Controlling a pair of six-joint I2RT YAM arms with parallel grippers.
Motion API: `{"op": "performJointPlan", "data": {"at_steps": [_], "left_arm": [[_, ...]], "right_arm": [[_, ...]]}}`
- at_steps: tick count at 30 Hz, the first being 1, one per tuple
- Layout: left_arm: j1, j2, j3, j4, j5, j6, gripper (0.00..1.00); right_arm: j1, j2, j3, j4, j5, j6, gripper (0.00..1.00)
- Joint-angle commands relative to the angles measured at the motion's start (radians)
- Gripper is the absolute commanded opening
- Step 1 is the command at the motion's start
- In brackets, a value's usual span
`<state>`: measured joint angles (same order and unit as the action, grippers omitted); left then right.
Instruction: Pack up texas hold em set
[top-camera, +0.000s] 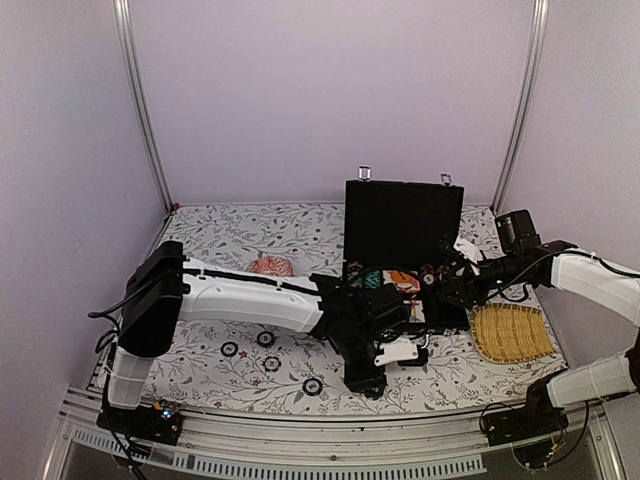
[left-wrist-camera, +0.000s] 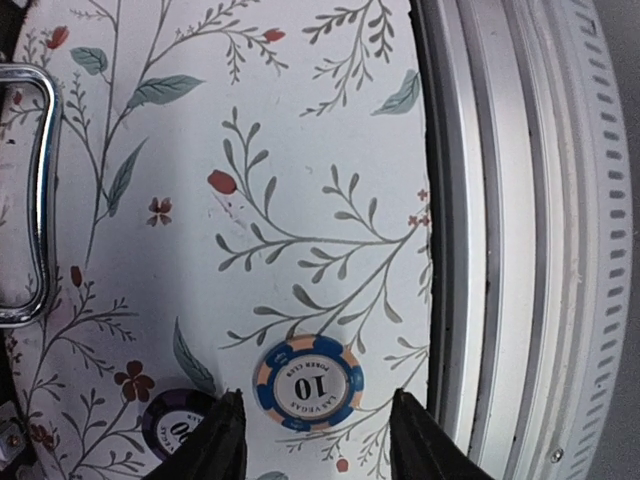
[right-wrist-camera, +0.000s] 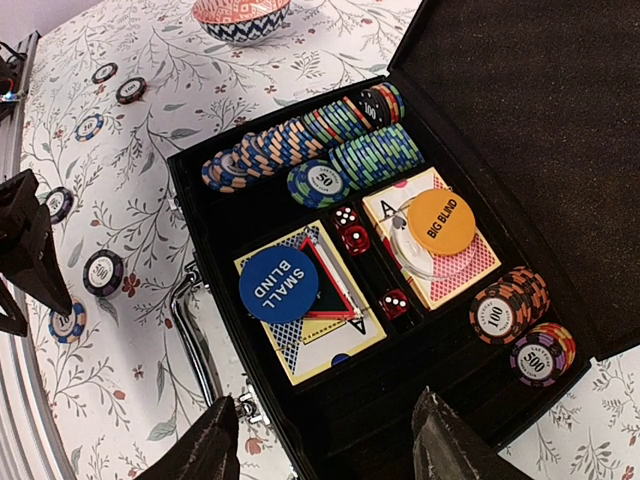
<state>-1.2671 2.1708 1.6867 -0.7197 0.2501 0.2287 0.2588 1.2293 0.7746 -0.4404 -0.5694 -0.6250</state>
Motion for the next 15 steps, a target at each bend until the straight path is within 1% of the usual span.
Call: {"op": "performJointPlan", "data": {"at_steps": [1,7,15], "left_arm": [[-0.028,0.041,0.040,-0.019,-0.013,0.070,0.51],[-0.041,0.097,0.067,-0.065,-0.082,0.094,0.51],[-0.052,0.116,0.065,-0.071,-0.125,0.111,0.49]], "right_arm": [[-0.006,0.016,0.002,0.012,0.003,-0.005,0.60],[-0.005,0.018,0.003,0.012,0.002,-0.007,0.60],[-0.006,0.025,0.002,0.011,0.003,-0.007,0.60]]}}
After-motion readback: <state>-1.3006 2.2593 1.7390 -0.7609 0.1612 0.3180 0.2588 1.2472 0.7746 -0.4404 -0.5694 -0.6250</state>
